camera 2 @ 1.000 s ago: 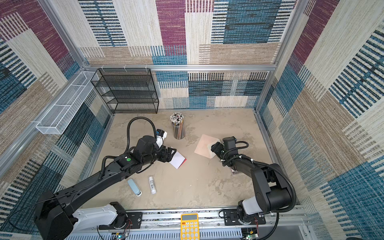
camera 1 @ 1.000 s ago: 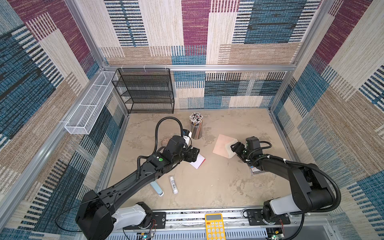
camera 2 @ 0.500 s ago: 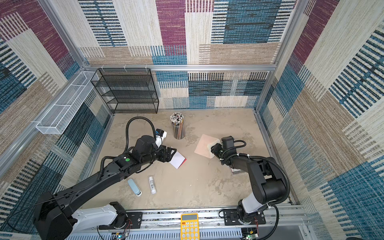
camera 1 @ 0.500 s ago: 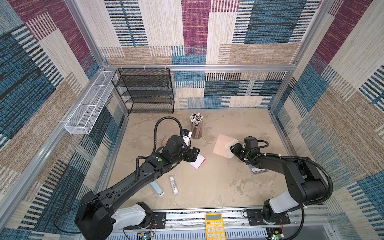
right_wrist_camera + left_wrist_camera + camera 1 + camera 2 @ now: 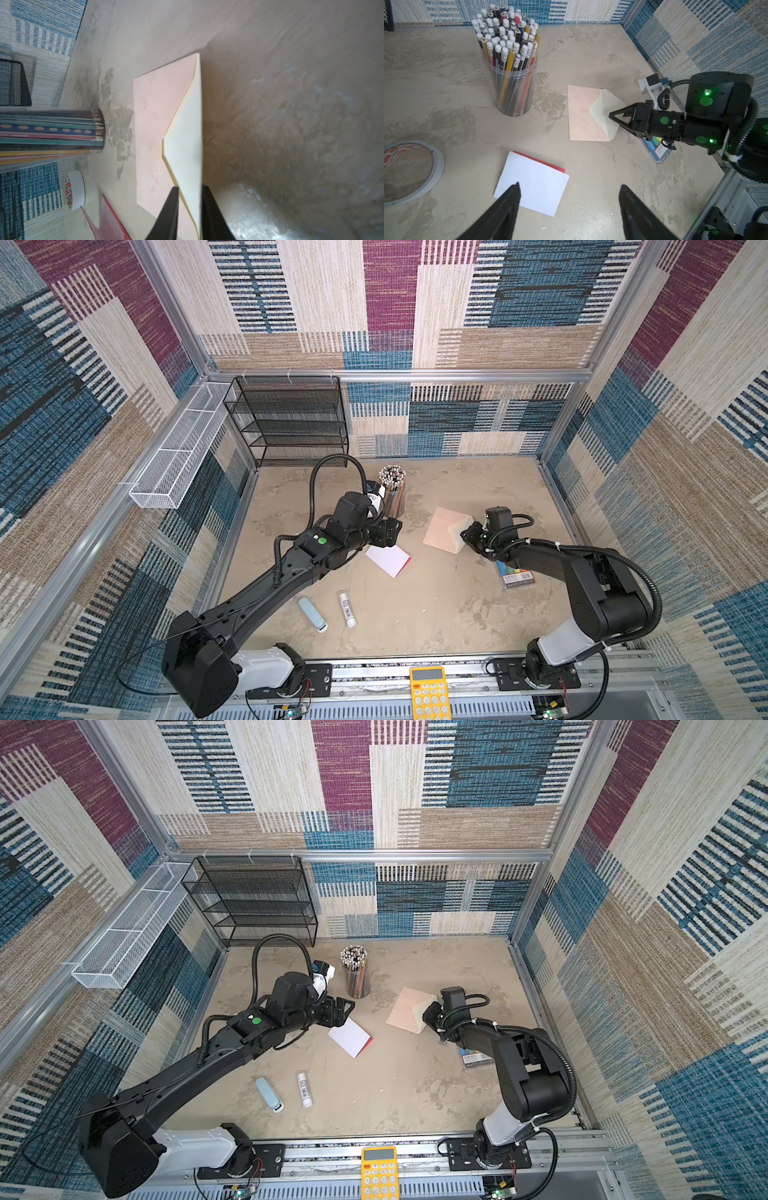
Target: Place the letter into the envelope and seal it
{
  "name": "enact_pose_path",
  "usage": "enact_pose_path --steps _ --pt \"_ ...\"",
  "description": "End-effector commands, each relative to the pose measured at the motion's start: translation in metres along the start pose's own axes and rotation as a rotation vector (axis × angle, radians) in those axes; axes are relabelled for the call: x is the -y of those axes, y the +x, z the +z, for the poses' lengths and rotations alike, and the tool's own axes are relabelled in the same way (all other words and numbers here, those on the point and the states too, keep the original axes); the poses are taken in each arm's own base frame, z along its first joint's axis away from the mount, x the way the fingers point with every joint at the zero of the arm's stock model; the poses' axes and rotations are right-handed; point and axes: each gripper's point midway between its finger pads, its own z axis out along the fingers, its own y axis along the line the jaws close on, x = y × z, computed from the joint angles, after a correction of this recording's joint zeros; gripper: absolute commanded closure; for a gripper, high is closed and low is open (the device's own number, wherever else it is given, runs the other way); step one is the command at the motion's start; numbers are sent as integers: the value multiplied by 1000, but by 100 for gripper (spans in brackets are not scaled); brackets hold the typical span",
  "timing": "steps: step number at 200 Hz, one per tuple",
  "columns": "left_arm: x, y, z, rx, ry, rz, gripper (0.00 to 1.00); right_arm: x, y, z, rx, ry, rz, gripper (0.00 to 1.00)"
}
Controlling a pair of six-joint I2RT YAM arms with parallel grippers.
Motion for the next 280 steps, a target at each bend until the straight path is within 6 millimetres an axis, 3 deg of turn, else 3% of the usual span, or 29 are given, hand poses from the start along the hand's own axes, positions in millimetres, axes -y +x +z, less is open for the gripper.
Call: enact_pose_path --steps 1,89,122,189,251,280 --pt "1 3 -1 -66 -2 -39 23 3 3 -3 -27 32 0 83" --pt "9 -29 -21 -134 -28 -96 24 -11 -2 -39 -49 78 -68 100" --pt "7 -35 -20 -159 -38 -121 24 -16 2 -45 -89 72 -89 100" --pt "9 -45 -13 -212 -47 -175 25 -59 -16 -91 -73 17 -164 100" --pt "17 -56 0 -245 -9 -202 26 -65 0 -140 -90 -24 -116 100" --pt "15 -53 1 -238 -9 -173 27 -69 10 -151 -104 -70 -121 100"
